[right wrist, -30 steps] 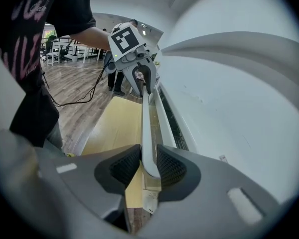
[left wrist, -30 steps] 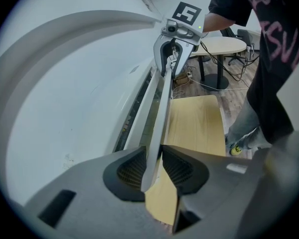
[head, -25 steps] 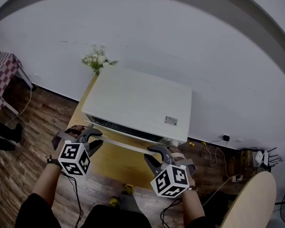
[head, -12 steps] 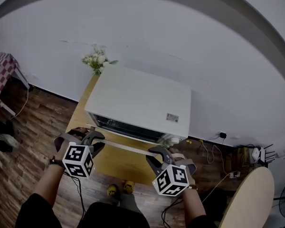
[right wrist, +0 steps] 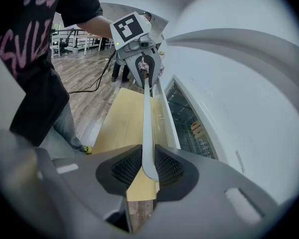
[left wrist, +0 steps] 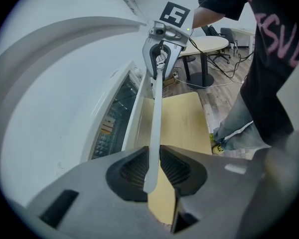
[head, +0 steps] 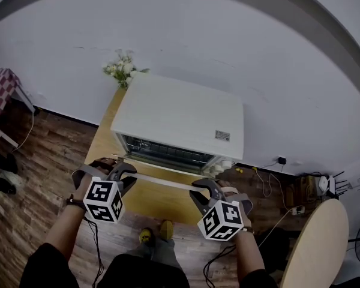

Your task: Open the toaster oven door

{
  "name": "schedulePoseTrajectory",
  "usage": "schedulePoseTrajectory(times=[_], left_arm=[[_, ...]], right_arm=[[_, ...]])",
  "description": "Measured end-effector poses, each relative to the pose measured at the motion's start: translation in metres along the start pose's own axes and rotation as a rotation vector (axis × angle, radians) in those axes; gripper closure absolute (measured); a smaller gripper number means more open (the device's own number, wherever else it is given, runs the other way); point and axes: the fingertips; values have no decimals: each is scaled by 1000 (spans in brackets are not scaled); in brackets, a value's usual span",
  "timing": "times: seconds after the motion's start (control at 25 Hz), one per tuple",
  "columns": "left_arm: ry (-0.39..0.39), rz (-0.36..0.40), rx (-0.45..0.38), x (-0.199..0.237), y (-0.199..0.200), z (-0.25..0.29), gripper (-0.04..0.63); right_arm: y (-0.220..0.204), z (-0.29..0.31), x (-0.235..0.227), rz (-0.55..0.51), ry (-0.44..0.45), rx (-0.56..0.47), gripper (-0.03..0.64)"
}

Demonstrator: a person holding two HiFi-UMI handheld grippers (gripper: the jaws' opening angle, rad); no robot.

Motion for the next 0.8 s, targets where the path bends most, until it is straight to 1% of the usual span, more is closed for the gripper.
schedulePoseTrajectory(times=[0.44, 0.8], left_arm=[[-16, 10, -12, -23, -3, 2, 515], [-18, 32, -3, -35, -4, 3, 517]], right_arm=[[-4, 4, 23, 11, 9, 25, 526], [-6, 6, 35, 11, 0, 50, 528]])
Point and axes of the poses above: the fingertips, and each gripper's own axes: z forward along the fingers, x to its left, y out of its top, and after that the axes turned 1 degree about -x, right-handed
